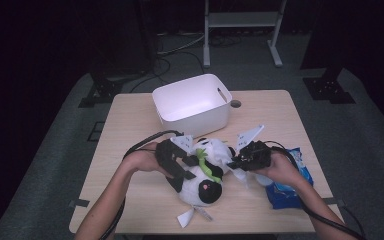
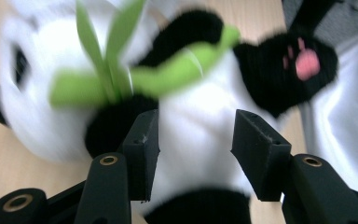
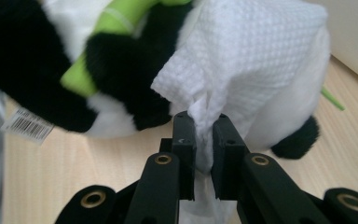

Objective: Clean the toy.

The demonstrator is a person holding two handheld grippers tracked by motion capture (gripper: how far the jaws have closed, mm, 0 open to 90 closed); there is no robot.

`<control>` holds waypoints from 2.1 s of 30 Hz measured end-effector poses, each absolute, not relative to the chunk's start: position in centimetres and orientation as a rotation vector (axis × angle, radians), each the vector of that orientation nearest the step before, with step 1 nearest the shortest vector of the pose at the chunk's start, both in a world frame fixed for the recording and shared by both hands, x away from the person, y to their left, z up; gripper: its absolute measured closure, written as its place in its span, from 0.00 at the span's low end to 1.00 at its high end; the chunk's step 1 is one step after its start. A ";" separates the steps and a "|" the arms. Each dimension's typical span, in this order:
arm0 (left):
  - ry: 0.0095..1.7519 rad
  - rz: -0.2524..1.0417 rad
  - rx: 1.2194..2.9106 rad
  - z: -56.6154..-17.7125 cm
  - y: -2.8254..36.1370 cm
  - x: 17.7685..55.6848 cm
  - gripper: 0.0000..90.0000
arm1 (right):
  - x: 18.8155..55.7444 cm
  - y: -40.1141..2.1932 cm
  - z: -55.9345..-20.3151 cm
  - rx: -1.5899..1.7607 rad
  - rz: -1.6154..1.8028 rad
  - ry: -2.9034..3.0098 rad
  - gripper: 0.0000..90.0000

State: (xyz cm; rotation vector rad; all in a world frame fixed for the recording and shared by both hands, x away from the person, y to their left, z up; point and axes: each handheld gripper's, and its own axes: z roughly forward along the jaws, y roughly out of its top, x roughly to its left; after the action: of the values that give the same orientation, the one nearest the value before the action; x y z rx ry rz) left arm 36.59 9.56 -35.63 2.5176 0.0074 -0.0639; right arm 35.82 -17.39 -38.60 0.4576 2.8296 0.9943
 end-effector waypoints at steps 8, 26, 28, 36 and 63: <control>-0.053 -0.029 2.497 -35.0 7.5 38.1 0.52 | 34.9 -17.9 -39.0 0.438 1.022 2.860 0.90; -0.066 -0.109 2.659 -36.3 3.8 37.7 0.69 | 31.4 -16.5 -40.4 0.298 1.197 2.968 0.90; -0.086 -0.082 2.669 -36.2 3.4 37.5 0.69 | 31.3 -16.5 -40.5 0.284 1.212 2.971 0.90; -0.048 -0.058 2.658 -36.2 2.7 37.4 0.71 | 30.2 -16.6 -40.1 0.223 1.290 2.993 0.90; 0.134 -0.008 2.537 -35.3 10.5 38.8 0.61 | 33.8 -16.4 -38.3 0.432 1.170 2.835 0.91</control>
State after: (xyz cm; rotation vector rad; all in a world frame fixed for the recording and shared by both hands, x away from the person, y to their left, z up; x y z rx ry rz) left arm 38.77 10.45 -35.26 2.5374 0.1337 -0.0082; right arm 33.80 -16.43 -38.32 0.4316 2.8349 1.1703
